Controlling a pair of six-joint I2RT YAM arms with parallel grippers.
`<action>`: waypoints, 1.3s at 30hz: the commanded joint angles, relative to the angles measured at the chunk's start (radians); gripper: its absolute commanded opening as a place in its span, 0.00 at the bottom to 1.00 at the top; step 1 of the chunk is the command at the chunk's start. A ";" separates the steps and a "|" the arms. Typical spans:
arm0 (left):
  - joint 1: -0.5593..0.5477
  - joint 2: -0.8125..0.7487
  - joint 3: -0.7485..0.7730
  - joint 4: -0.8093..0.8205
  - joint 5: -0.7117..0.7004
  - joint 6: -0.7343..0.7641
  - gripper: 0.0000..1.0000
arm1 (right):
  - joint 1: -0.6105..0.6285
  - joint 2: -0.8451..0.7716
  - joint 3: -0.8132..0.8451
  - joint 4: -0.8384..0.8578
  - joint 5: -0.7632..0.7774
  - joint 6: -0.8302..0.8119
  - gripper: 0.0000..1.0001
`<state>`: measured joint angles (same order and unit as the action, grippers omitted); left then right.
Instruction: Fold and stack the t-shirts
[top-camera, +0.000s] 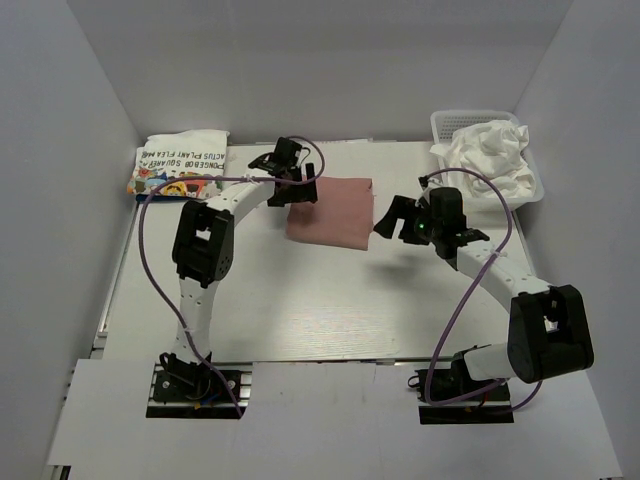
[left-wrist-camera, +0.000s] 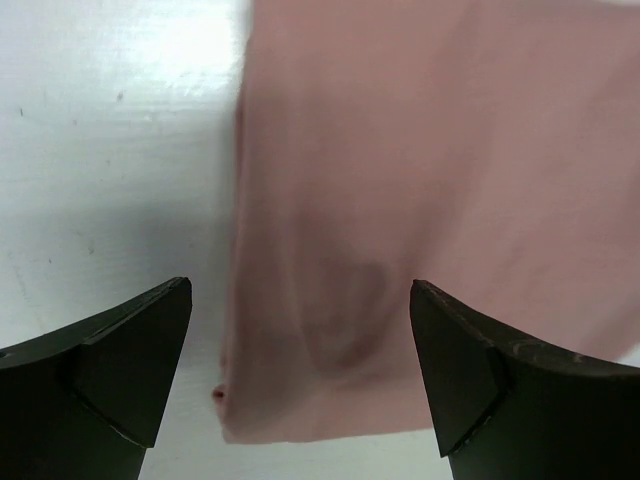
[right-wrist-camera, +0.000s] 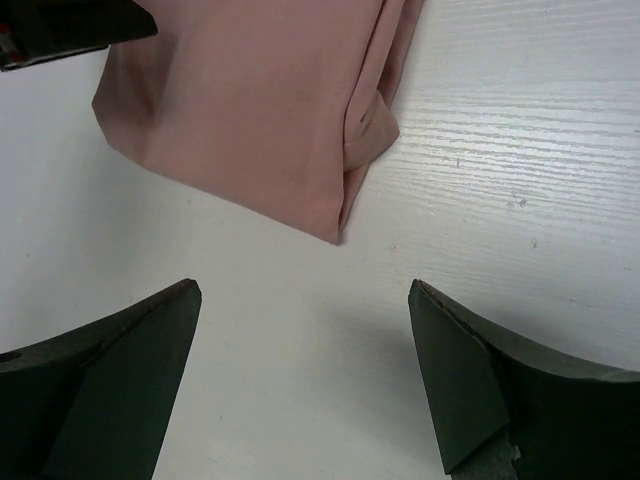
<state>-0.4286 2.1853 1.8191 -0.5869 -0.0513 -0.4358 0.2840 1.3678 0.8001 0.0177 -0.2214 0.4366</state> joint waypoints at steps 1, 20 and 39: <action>0.016 0.008 0.020 -0.050 -0.038 0.023 1.00 | 0.006 0.001 0.021 -0.013 0.013 -0.029 0.90; -0.016 0.228 0.019 0.045 0.116 0.163 0.20 | 0.009 0.024 0.022 -0.045 0.024 -0.061 0.90; 0.053 -0.142 -0.152 0.395 -0.630 0.667 0.00 | 0.007 -0.013 -0.018 -0.030 0.163 -0.104 0.90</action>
<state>-0.4091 2.1784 1.6787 -0.3328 -0.5201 0.0715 0.2901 1.3869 0.7975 -0.0303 -0.0952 0.3569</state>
